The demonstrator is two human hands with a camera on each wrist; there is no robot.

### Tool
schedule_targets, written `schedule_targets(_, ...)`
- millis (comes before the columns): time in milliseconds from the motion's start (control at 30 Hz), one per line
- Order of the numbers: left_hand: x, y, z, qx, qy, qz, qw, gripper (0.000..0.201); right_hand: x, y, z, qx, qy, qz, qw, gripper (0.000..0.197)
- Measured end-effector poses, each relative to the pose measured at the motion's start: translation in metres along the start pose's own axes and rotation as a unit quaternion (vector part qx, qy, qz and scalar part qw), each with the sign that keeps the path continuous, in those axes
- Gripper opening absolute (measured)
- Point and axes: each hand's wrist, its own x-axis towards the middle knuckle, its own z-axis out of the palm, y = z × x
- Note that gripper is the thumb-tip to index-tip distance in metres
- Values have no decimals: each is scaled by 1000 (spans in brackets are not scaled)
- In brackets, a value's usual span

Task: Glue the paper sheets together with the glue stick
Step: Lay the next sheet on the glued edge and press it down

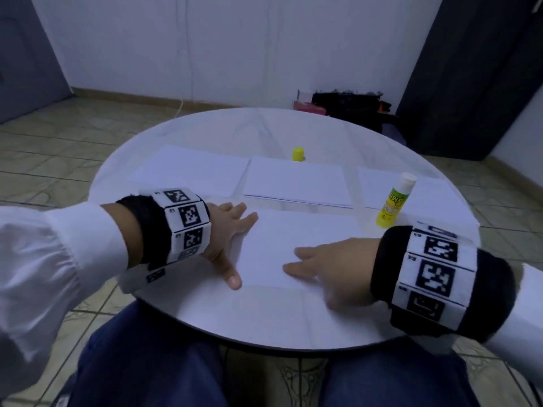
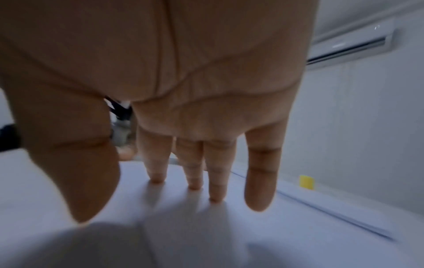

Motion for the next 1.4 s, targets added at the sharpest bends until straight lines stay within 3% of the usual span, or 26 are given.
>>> schedule_targets(133, -1, 0, 2, -13, 18, -9, 1000, 140, 23, -41, -22, -30, 35, -109, 993, 57)
schedule_targets(233, -1, 3, 2, -14, 25, -16, 999, 140, 43, -51, -39, -4, 42, -130, 991, 46)
schedule_targets(367, -1, 9, 5, 9, 60, -20, 998, 130, 51, -53, -48, -59, 52, -99, 992, 48)
schedule_targets(600, -5, 6, -1, -7, 19, -17, 1000, 139, 51, -17, -40, 42, 28, -23, 998, 99)
schedule_targets(800, -8, 2, -2, -13, 18, -13, 1000, 138, 36, 50, -19, 110, -44, 87, 989, 125)
schedule_targets(1033, -6, 1, -3, 7, 20, -14, 1000, 139, 8, 87, 16, 119, -74, 142, 980, 133)
schedule_targets(1400, -2, 1, 0, 22, 24, -18, 999, 141, 10, 87, 16, 92, -87, 164, 978, 138)
